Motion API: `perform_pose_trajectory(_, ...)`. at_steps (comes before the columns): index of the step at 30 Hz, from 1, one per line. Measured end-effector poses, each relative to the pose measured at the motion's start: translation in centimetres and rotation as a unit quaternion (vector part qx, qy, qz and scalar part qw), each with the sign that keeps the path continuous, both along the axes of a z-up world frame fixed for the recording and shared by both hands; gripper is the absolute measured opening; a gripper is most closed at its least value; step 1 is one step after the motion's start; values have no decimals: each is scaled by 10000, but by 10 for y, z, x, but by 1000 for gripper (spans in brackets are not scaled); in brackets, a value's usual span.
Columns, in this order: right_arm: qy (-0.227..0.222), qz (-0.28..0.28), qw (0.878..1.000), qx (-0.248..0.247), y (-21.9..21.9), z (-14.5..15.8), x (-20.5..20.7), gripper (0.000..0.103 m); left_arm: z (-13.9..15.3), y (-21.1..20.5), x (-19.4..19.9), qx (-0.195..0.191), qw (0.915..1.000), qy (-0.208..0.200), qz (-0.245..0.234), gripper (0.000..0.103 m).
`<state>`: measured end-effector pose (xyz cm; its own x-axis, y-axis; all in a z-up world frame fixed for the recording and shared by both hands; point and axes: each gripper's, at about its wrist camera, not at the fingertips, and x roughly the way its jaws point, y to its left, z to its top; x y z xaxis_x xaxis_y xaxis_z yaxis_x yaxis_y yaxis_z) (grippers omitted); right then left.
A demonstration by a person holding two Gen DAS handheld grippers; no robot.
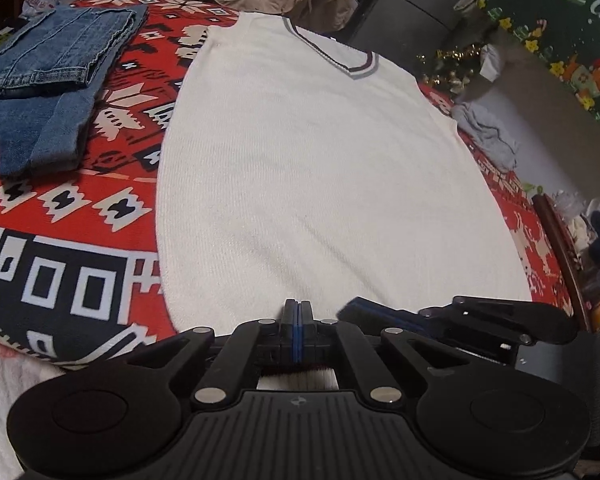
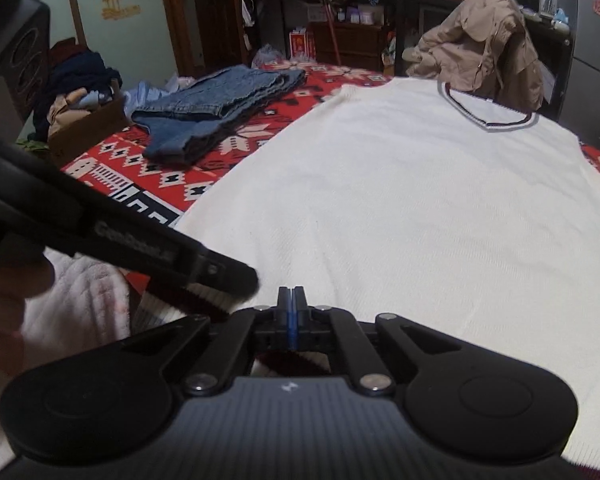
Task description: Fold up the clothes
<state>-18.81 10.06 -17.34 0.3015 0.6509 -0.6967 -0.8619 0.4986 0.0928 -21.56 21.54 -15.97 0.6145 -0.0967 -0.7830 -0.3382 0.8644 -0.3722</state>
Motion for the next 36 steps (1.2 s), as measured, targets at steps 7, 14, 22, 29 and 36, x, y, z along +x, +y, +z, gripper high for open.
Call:
perform_pose_trajectory(7, 24, 85, 9999, 90, -6, 14, 3, 0, 15, 16, 9, 27, 9989, -335, 326, 0)
perform_pose_trajectory(14, 52, 63, 9998, 177, 38, 7, 29, 0, -7, 25, 26, -203, 9987, -188, 418, 0)
perform_pose_trajectory(22, -19, 285, 9996, -85, 12, -1, 9, 1, 0, 3, 1, -155, 9997, 164, -81, 2)
perform_pose_trajectory(29, 13, 109, 9999, -35, -19, 11, 6, 4, 9, 4, 2, -193, 9997, 129, -24, 2)
perform_pose_trajectory(36, -9, -370, 9993, -33, -9, 7, 48, 4, 5, -9, 34, -352, 9993, -68, -100, 1)
